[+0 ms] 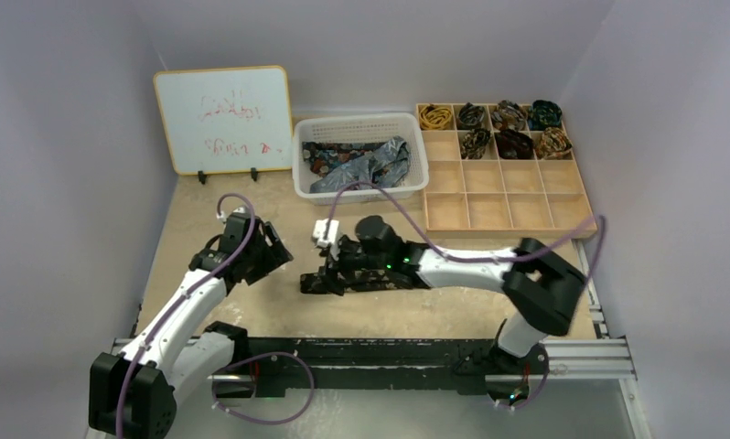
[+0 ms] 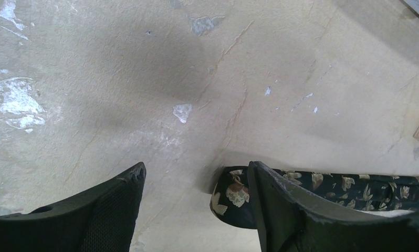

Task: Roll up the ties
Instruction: Roll the tie at the center of the board.

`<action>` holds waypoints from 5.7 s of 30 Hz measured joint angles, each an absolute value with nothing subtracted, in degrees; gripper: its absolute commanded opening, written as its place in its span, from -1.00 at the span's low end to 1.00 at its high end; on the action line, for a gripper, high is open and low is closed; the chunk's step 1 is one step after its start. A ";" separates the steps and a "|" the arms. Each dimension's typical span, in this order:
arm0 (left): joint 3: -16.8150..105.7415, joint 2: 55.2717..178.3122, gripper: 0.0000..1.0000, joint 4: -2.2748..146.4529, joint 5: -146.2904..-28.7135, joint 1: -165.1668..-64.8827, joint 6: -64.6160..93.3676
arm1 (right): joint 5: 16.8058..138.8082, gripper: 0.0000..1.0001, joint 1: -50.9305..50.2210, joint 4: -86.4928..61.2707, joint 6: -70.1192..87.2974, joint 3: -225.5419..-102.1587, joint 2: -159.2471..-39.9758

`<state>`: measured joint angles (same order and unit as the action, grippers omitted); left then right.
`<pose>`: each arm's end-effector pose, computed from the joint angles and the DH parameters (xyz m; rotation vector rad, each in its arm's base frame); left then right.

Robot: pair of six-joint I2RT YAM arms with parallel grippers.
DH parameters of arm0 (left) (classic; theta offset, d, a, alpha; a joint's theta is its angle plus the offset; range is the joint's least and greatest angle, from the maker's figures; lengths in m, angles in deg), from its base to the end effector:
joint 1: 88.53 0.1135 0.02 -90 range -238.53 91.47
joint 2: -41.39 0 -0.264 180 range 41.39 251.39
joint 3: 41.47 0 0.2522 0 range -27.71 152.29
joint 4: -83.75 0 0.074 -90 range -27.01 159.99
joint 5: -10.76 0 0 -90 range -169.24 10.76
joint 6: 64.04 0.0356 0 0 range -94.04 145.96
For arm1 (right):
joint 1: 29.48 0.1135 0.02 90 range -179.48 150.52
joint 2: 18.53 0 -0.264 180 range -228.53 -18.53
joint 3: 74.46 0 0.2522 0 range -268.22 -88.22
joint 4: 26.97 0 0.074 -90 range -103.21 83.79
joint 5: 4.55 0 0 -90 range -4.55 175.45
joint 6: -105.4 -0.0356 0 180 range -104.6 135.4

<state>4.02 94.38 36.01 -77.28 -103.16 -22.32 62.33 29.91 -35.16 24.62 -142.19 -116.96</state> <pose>0.1683 -0.0427 0.2014 -0.7601 2.4658 -0.3838 0.1785 0.3291 0.2050 -1.3799 1.5279 0.9556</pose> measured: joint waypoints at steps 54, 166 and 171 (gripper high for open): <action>-1.60 89.81 0.83 40.60 -88.56 -103.16 -23.95 | 72.48 -0.22 23.40 -38.66 -35.97 -132.55 -117.44; -8.64 96.37 -0.44 56.77 -104.08 -103.16 -15.45 | 69.53 -0.38 23.42 -35.34 -37.81 -134.74 -119.46; -7.76 96.37 -0.44 55.81 -103.86 -103.16 -15.47 | 69.59 -0.45 23.38 -35.53 -37.50 -134.76 -119.50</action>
